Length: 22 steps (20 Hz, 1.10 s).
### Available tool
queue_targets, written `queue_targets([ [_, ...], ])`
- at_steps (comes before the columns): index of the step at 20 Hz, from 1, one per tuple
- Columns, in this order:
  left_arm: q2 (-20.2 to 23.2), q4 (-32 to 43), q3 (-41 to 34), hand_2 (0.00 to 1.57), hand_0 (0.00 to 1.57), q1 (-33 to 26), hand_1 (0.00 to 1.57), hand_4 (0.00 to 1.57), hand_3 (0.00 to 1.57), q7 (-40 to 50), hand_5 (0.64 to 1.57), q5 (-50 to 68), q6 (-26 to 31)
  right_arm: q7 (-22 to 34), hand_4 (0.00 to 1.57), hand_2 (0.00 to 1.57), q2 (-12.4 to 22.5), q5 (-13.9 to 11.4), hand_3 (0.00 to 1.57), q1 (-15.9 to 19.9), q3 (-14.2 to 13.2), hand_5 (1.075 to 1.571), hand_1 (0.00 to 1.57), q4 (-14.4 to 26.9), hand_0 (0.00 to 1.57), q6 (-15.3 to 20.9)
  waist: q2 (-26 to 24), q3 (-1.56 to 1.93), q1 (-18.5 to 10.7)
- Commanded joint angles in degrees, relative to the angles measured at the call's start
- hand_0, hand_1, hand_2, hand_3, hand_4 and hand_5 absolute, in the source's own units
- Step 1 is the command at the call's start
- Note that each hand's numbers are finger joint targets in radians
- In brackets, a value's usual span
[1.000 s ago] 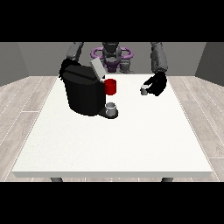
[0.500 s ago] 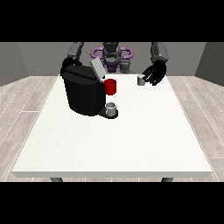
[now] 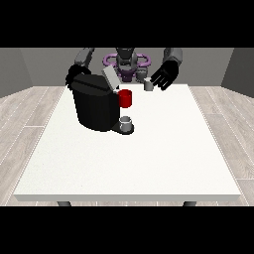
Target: Insert the coffee pod into the coffee machine and close the lid
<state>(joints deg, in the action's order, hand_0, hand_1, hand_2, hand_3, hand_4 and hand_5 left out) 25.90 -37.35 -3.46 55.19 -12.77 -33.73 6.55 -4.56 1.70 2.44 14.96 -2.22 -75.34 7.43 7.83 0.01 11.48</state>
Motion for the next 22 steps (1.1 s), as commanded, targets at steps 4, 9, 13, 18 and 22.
queue_targets([
  [4,1.0,0.6,-3.0,1.25,1.21,6.5,1.21,0.51,1.2,4.7,1.571,1.0,1.1,0.3,0.51,0.0,-1.5,-2.8,0.0,0.2,2.9,1.571,0.0,-1.4,0.0,1.7,2.0,-0.01,2.9],
  [9,3.0,0.4,-3.2,1.32,1.26,7.9,1.26,0.49,1.26,2.9,1.571,0.7,3.3,1.2,0.55,0.0,0.5,-1.4,0.0,0.1,1.2,1.571,0.0,-2.8,0.0,0.2,2.8,0.0,3.9],
  [13,4.8,1.8,-4.5,1.33,1.28,11.0,1.28,0.52,1.26,4.1,1.571,0.3,2.7,1.6,0.48,0.0,-0.3,-2.2,0.0,1.6,2.5,1.571,0.0,-5.5,0.0,1.0,5.5,-0.02,6.5],
  [18,4.3,1.4,-4.4,1.3,1.28,12.0,1.28,0.49,1.24,4.5,1.571,-0.5,1.6,-1.4,0.52,0.0,0.0,-2.9,0.0,1.4,1.9,1.571,0.0,-4.2,0.0,1.4,7.2,-0.01,6.1],
  [22,-1.7,1.0,-1.7,1.32,1.29,12.2,1.29,0.5,1.22,7.9,1.571,-2.1,0.9,4.5,0.51,0.0,1.2,-1.4,0.0,6.1,-0.5,1.571,0.0,-3.1,0.0,2.3,5.6,0.0,4.9],
])
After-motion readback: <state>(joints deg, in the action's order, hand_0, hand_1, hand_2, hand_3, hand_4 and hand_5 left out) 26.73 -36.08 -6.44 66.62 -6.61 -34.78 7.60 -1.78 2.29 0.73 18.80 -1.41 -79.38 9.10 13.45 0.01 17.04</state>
